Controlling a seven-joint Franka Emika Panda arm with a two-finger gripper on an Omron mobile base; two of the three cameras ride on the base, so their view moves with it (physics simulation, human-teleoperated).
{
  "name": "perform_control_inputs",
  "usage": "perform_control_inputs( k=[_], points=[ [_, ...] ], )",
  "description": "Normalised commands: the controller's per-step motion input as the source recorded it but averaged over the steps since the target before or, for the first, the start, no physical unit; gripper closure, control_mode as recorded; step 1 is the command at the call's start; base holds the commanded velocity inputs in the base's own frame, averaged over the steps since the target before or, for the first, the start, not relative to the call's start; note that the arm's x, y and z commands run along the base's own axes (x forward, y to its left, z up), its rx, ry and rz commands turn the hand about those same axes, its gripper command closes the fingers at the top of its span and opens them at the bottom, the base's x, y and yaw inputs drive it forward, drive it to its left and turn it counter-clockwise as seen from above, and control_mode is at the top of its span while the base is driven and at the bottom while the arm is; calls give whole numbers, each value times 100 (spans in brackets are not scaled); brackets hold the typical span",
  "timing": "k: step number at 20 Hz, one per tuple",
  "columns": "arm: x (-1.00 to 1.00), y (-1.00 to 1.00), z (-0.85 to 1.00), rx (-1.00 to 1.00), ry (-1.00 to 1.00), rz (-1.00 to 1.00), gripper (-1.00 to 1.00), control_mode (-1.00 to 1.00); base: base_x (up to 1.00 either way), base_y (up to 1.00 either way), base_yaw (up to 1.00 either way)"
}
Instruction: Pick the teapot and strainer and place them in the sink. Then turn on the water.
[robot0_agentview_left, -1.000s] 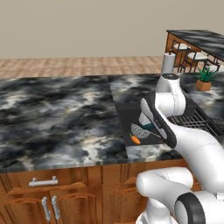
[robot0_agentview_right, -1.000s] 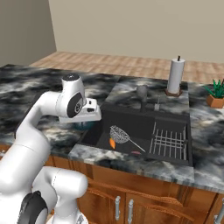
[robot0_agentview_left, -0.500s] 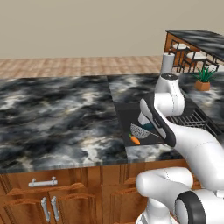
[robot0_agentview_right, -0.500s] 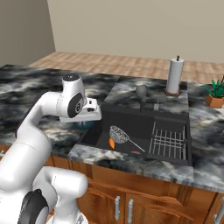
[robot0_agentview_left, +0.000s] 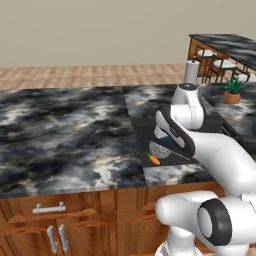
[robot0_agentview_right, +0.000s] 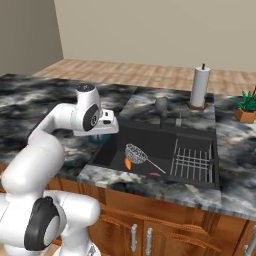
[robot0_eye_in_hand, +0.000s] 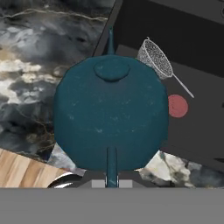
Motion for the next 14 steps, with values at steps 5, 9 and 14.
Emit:
perform_control_inputs(
  k=[5,9,14],
  points=[
    [50,-12,-26,-5,0,-1,100,-100,0,0,0],
    [33,-16,-31,-7,0,-2,100,-100,0,0,0],
    [12,-17,-8,-2,-2,0,100,-100,0,0,0]
  ],
)
